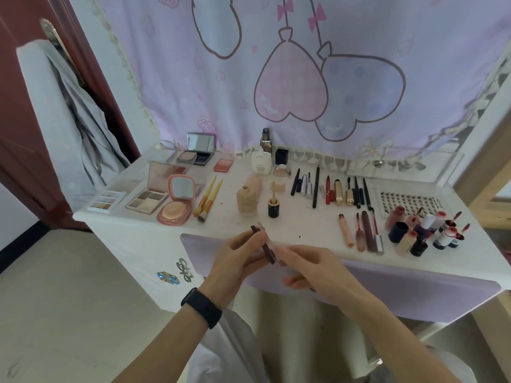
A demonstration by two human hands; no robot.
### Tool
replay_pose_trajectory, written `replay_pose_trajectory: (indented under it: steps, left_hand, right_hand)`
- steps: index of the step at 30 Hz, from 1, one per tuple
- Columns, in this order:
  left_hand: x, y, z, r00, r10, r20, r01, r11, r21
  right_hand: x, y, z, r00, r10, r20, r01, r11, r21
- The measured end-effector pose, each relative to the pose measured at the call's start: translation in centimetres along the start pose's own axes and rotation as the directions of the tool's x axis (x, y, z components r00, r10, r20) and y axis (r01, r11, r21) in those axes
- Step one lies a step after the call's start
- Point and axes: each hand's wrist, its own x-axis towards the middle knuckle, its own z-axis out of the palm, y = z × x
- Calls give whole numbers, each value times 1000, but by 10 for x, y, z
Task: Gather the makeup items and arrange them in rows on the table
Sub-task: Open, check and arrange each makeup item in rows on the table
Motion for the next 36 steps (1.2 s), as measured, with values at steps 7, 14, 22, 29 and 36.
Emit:
replay_pose_trajectory:
  steps: [7,14,22,29,36]
  left_hand:
    - [-9,2,0,997,-72,-21,65,969,-240]
    - [-16,3,1,994,-75,-80,56,975,-214]
    - [-18,11,-7,995,-99,-33,84,946,-313]
    - [-14,11,-19,989,-145,0,140,953,-268]
    - [-8,20,-20,992,-70,101,-2,812,583]
  right_hand:
    - [-1,12,10,973,-215,-80,192,955,-228]
    - [4,20,19,896,-417,-153,333,858,-392]
    - [10,33,19,770,-564,-300,374,779,-504]
    - [10,41,19,753,-539,-377,400,831,-387]
    - [13,46,30,715,-533,-452,424,845,-325]
